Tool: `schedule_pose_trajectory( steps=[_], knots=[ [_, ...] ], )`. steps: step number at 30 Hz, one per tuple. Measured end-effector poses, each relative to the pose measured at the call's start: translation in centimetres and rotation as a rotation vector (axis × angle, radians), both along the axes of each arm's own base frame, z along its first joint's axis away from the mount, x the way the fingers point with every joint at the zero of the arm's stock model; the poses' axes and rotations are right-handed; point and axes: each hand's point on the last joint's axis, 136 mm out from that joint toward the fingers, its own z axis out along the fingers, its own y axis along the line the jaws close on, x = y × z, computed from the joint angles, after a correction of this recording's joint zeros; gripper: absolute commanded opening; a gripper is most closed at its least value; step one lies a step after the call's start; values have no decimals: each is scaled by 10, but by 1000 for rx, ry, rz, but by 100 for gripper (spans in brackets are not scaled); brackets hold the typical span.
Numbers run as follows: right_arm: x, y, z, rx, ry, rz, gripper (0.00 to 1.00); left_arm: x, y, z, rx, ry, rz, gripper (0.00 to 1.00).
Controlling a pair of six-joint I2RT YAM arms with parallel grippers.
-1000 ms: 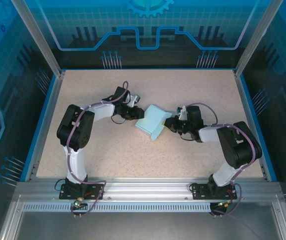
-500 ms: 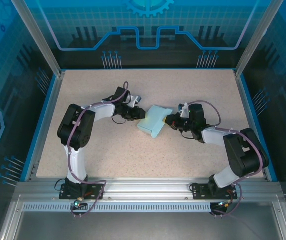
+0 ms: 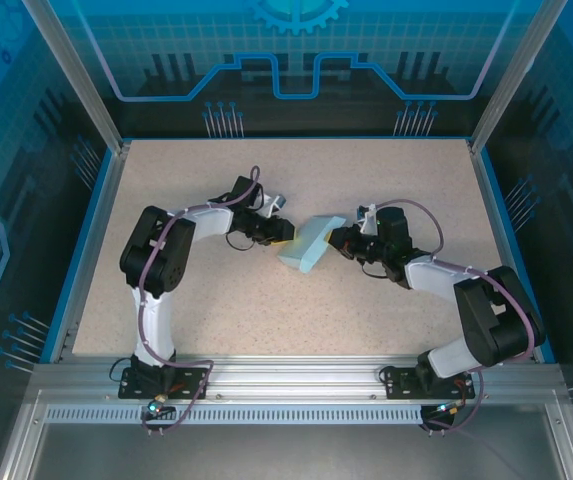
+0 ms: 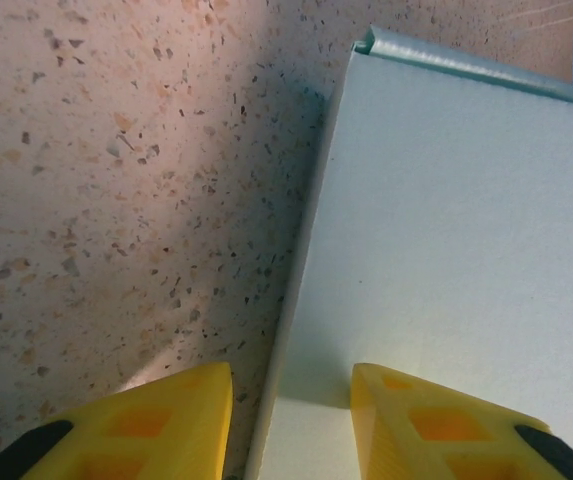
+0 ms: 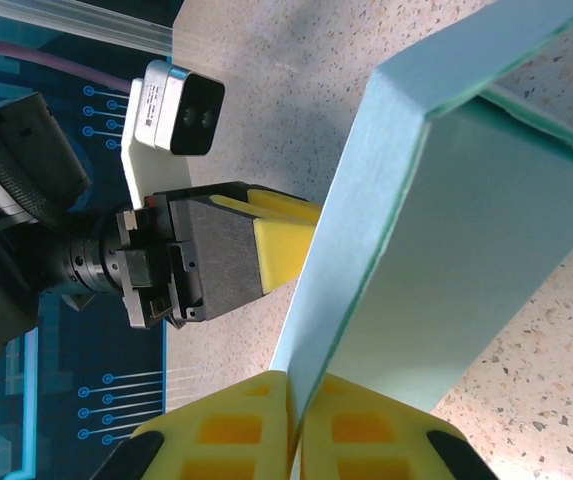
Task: Fold the paper box
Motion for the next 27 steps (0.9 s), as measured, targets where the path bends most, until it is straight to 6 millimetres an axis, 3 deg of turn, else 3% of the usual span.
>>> schedule_pose_trajectory(
  steps=[27],
  knots=[
    [20, 14, 7, -94, -8, -95, 9, 11, -10, -9, 35, -2, 1, 50]
  ],
)
